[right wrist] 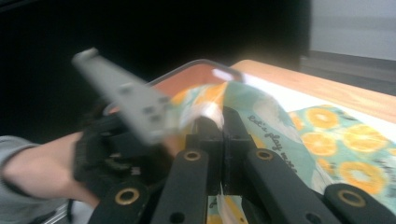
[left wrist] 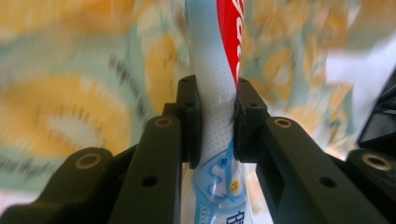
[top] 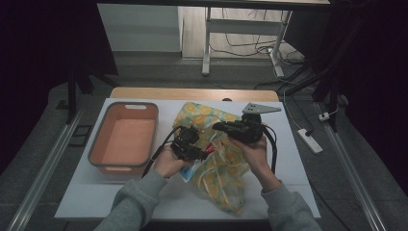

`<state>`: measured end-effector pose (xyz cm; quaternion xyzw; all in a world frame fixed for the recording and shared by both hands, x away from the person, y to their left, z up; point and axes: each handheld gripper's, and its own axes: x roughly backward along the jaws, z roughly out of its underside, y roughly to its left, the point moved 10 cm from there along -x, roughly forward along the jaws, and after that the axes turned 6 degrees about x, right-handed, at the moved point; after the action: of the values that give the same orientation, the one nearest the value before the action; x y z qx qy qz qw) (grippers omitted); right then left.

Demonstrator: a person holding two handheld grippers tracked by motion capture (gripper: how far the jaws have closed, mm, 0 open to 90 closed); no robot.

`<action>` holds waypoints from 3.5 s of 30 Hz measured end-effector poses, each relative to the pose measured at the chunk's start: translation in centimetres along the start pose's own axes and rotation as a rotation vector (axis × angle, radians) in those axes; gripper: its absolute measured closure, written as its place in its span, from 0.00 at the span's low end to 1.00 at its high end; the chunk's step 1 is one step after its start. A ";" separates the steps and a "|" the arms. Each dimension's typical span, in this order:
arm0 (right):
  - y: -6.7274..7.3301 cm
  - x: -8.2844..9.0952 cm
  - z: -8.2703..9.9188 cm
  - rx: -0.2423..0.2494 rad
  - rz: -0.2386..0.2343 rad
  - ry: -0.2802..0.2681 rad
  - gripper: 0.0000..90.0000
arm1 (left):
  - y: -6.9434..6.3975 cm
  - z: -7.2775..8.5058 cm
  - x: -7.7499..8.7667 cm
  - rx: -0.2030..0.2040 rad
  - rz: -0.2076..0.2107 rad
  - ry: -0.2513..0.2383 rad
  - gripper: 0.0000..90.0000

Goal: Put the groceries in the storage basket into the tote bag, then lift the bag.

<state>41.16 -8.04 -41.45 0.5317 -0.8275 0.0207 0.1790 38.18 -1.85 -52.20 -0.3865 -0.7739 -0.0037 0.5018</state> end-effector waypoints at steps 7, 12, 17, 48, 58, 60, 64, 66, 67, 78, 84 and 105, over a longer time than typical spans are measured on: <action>0.5 0.2 0.0 -0.021 -0.012 -0.011 0.98 | -0.8 -2.9 -1.3 0.075 0.046 -0.126 0.83; -0.5 0.4 0.3 -0.056 0.001 -0.017 0.98 | -1.1 -4.0 -2.4 0.123 0.071 -0.178 0.83; -1.1 0.6 0.4 -0.064 0.016 -0.021 0.98 | -2.0 -5.0 -3.3 0.188 0.152 -0.239 0.83; -3.9 0.6 3.7 -0.096 0.063 0.102 0.95 | 1.4 2.6 2.7 -0.058 0.019 -0.230 0.45; -2.7 2.1 5.1 -0.008 0.029 0.143 0.44 | 2.1 4.8 2.9 -0.105 0.029 -0.185 0.37; -2.1 2.8 4.9 0.010 0.029 0.138 0.38 | 2.4 4.8 3.1 -0.099 0.029 -0.187 0.37; -0.7 5.2 5.1 0.057 0.065 0.145 0.34 | 2.9 4.6 2.5 -0.089 0.005 -0.183 0.36; -0.4 6.1 5.9 0.052 0.075 0.155 0.34 | 2.8 4.5 1.7 -0.092 -0.009 -0.168 0.36; -0.4 6.1 5.9 0.052 0.075 0.155 0.34 | 2.6 4.4 1.2 -0.088 -0.007 -0.161 0.36; -2.9 9.7 11.0 -0.020 0.182 0.221 0.34 | 2.6 3.6 -4.1 -0.086 -0.036 -0.049 0.28; -4.9 10.1 14.9 -0.108 0.234 0.300 0.34 | 3.0 3.6 -5.7 -0.065 -0.013 -0.026 0.27; -5.1 7.8 18.5 -0.089 0.238 0.420 0.99 | 4.8 4.1 -5.2 -0.122 -0.088 -0.051 0.99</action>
<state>37.70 -21.17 -57.08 0.4063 -0.8290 0.1150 0.3666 38.94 0.06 -60.10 -0.3818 -0.8011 -0.0630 0.4567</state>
